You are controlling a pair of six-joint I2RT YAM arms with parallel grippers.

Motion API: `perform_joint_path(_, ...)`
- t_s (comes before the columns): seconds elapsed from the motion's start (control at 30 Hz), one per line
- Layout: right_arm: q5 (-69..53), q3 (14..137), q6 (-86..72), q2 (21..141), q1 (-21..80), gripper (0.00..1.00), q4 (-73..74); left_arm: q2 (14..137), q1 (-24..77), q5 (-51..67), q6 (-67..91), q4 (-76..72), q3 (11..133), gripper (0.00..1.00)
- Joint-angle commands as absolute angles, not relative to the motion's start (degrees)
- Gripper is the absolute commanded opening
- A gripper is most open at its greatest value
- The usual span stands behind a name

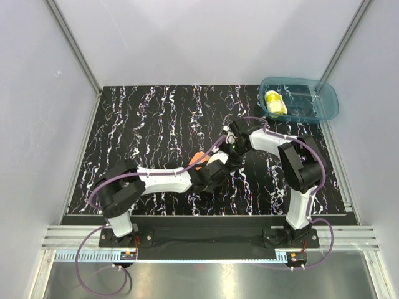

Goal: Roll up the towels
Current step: Roll the towel

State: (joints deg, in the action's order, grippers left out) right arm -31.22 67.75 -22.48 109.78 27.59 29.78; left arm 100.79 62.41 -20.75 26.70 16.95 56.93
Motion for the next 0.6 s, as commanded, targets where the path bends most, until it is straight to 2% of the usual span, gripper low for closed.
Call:
perform_joint_path(0.0,-24.17,69.16,-18.37,111.53,24.44,0.75,34.09,105.82,60.82,-11.08,28.21,18.72,51.16,0.33)
perform_joint_path(0.57,-16.79,79.18,-15.91,114.52,20.30,0.80,41.22,102.75,59.77,-8.53,27.60,15.91,48.25,0.27)
